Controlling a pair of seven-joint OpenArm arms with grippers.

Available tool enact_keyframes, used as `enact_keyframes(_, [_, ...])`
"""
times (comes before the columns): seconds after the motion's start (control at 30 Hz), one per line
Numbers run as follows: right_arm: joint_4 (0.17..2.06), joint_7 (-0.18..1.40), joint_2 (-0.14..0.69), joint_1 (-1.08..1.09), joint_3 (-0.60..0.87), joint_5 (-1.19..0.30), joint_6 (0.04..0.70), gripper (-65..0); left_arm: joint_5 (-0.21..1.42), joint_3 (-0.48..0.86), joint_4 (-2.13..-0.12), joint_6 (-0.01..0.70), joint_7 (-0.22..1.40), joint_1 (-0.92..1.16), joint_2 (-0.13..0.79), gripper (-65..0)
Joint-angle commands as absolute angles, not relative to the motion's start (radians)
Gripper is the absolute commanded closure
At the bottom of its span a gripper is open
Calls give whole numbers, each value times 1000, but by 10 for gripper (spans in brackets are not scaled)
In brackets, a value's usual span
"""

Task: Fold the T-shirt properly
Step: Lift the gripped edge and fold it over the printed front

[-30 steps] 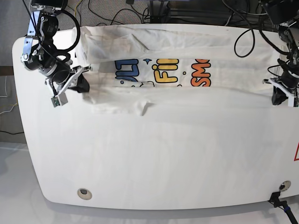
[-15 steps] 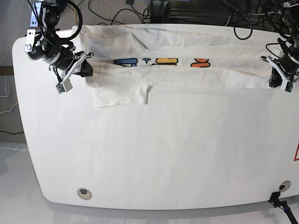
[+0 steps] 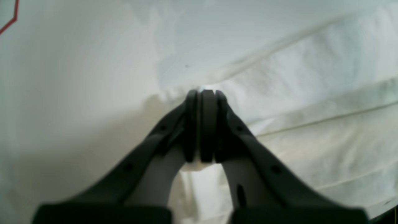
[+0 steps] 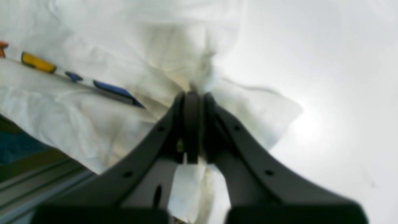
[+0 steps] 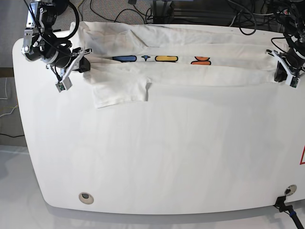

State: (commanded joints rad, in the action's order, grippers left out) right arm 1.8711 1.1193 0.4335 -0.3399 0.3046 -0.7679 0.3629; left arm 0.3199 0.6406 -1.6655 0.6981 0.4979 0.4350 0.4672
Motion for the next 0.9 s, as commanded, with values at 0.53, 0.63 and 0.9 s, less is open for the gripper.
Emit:
enact_keyframes(0.53, [1860, 1119, 453, -343, 240, -768, 360, -24, 226, 676, -1669, 698, 498, 469, 484, 0])
enact_keyframes(0.63, [1853, 1119, 453, -343, 203, -768, 357, -24, 225, 661, -1669, 698, 499, 475, 489, 0])
enact_keyframes(0.9, [1827, 1118, 453, -341, 163, -766, 354, -31, 70, 601, -1689, 698, 499, 512, 489, -201])
